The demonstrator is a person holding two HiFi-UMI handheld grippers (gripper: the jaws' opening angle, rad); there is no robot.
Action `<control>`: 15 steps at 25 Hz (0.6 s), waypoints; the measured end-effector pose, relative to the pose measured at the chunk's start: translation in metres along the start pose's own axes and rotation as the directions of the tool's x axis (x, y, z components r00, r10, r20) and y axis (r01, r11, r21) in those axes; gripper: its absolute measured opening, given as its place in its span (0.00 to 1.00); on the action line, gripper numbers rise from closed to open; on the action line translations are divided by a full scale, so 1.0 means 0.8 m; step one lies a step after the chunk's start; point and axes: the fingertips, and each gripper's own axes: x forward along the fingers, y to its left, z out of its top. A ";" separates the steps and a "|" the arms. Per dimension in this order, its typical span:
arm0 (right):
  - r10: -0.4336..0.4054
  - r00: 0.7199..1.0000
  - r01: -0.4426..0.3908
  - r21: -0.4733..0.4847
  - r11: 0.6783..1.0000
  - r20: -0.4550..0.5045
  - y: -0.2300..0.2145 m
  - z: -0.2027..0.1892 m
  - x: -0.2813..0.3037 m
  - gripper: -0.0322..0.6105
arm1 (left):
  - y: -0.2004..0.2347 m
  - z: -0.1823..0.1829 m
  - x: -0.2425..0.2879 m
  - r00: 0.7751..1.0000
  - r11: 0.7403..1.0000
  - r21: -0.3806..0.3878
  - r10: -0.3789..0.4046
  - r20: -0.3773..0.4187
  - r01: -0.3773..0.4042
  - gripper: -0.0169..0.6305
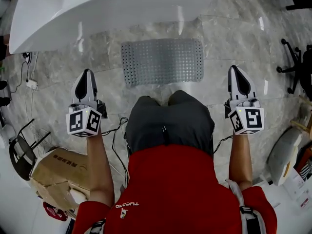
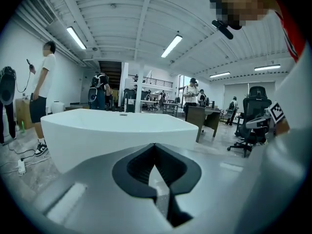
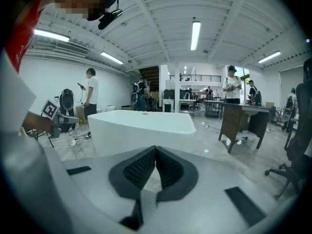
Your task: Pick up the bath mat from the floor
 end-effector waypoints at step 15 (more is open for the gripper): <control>-0.004 0.998 0.005 0.009 1.000 -0.064 -0.007 -0.128 0.090 0.05 | 0.028 -0.152 0.076 0.996 1.000 -0.012 0.004 -0.094 -0.005 0.03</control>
